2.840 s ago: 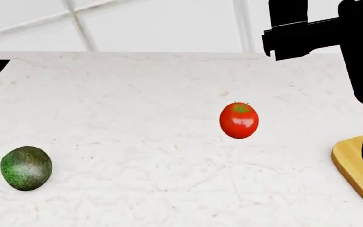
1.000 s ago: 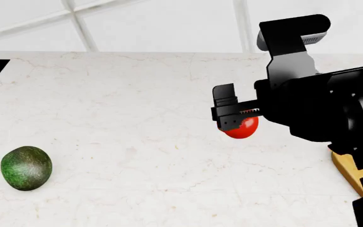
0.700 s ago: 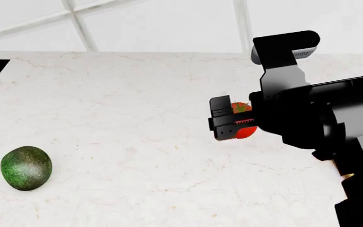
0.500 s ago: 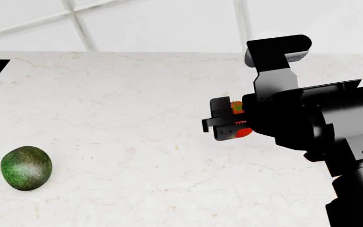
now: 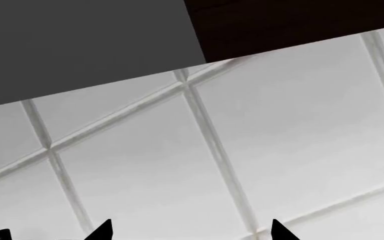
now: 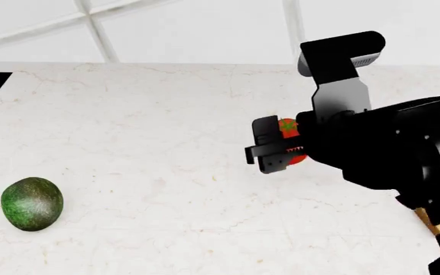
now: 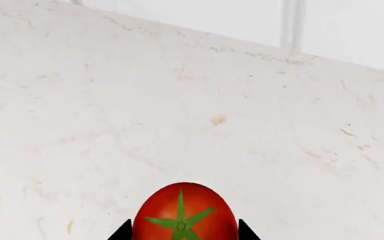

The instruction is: Place the avocado, onion, tomato and bell pepper on the cutting board.

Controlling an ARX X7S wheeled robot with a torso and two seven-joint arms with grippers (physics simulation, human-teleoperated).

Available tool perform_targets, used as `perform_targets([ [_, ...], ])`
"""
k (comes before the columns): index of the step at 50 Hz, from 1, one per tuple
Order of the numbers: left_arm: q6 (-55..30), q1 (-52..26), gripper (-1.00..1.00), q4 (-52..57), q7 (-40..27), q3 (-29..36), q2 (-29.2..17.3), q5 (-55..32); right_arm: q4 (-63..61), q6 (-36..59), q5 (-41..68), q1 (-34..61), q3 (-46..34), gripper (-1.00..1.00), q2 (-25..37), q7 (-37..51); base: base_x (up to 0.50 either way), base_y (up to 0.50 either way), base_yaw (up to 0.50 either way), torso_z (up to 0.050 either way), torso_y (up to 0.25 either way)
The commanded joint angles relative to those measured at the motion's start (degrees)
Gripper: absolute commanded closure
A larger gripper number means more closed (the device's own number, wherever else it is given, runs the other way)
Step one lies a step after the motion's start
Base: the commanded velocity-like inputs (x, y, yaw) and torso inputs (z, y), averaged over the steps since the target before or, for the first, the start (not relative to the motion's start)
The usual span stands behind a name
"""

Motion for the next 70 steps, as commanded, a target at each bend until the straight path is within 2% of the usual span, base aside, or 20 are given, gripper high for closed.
perform_targets([
  [1, 0.0, 0.5, -1.00, 0.5, 0.0, 0.8, 0.1, -0.3, -15.2, 5.2, 6.8, -2.0, 6.0, 1.00, 5.8, 8.1, 0.00, 0.00, 0.00, 0.000, 0.000],
  [15, -1.9, 0.1, -1.00, -0.6, 1.4, 2.2, -0.5, -1.6, -27.0, 8.1, 14.9, -0.7, 13.7, 1.00, 10.1, 18.7, 0.00, 0.00, 0.00, 0.000, 0.000],
  [23, -12.5, -5.5, -1.00, -4.3, 6.4, 0.6, -0.8, -8.0, -30.0, 10.6, 20.1, 1.6, 17.5, 1.00, 12.8, 24.7, 0.00, 0.00, 0.00, 0.000, 0.000],
  [28, -17.1, -9.1, -1.00, -4.3, 7.8, 3.7, -3.1, -10.3, -29.4, 11.0, 20.4, 3.3, 17.9, 1.00, 13.0, 25.8, 0.00, 0.00, 0.00, 0.000, 0.000],
  [30, -17.7, -12.0, -1.00, -6.4, 5.6, 6.4, -5.1, -15.4, -29.0, 11.5, 20.6, 4.4, 17.6, 1.00, 12.8, 26.1, 0.00, 0.00, 0.00, 0.000, 0.000],
  [32, -17.7, -15.1, -1.00, -10.6, -1.2, 8.5, -7.9, -28.4, -28.4, 11.9, 20.3, 5.6, 17.3, 1.00, 12.7, 26.0, 0.00, 0.00, 0.00, 0.000, 0.000],
  [36, -17.7, -18.3, -1.00, -15.6, -9.1, 12.6, -11.5, -44.5, -27.3, 12.4, 19.9, 7.6, 16.8, 1.00, 12.4, 25.7, 0.00, 0.00, 0.00, 0.000, 0.000],
  [41, -17.4, -21.1, -1.00, -18.9, -17.0, 16.4, -14.1, -59.4, -26.5, 12.4, 18.8, 9.0, 15.9, 1.00, 12.5, 24.7, 0.00, 0.00, 0.00, 0.000, 0.000],
  [47, -16.5, -21.2, -1.00, -17.9, -16.3, 21.1, -16.1, -61.7, -26.2, 12.2, 18.6, 9.4, 15.6, 1.00, 12.4, 24.6, 0.00, 0.00, 0.00, 0.000, 0.000],
  [54, -16.0, -20.0, -1.00, -19.6, -21.8, 23.2, -17.7, -70.2, -26.3, 11.6, 18.7, 8.9, 15.4, 1.00, 12.4, 24.4, 0.00, 0.00, 0.00, 0.000, 0.000],
  [60, -15.5, -18.4, -1.00, -19.2, -23.8, 25.6, -18.8, -75.5, -26.0, 11.2, 18.1, 9.0, 14.9, 1.00, 12.6, 23.8, 0.00, 0.00, 0.00, 0.000, 0.000],
  [70, -14.3, -16.7, -1.00, -16.8, -24.6, 28.3, -20.0, -78.8, -26.5, 10.9, 18.7, 8.9, 15.1, 1.00, 13.2, 24.3, 0.00, 0.00, 0.00, 0.000, 0.000],
])
